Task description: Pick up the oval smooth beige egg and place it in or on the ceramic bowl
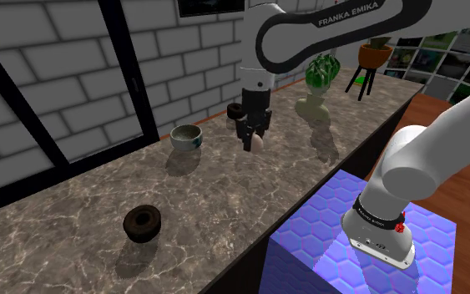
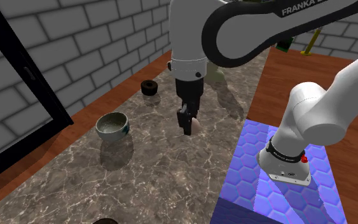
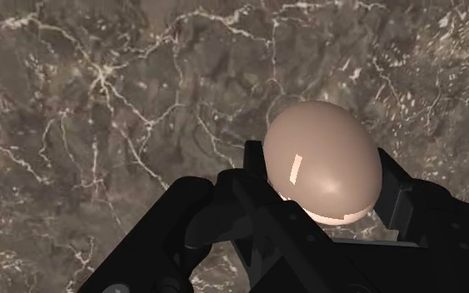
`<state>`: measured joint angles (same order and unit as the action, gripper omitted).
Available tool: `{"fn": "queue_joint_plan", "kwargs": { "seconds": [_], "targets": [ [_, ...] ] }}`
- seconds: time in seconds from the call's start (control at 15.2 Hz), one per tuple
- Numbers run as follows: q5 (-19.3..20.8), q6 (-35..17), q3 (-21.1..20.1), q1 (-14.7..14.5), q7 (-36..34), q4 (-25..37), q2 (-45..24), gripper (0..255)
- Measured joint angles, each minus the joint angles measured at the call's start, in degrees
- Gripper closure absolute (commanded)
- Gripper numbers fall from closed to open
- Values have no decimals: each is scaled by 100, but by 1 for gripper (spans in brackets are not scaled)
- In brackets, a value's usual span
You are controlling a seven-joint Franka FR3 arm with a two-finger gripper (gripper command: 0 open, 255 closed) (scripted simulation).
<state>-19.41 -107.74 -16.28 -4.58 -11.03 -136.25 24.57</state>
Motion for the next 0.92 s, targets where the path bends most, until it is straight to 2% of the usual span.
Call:
{"fn": "queue_joint_plan", "kwargs": {
  "seconds": [0.33,0.59,0.92],
  "targets": [
    [251,20,8,160,-16,865,-863,255],
    [525,-4,2,267,-62,1775,-1813,255],
    [873,252,21,311,-181,3139,-2948,255]
  ]
}}
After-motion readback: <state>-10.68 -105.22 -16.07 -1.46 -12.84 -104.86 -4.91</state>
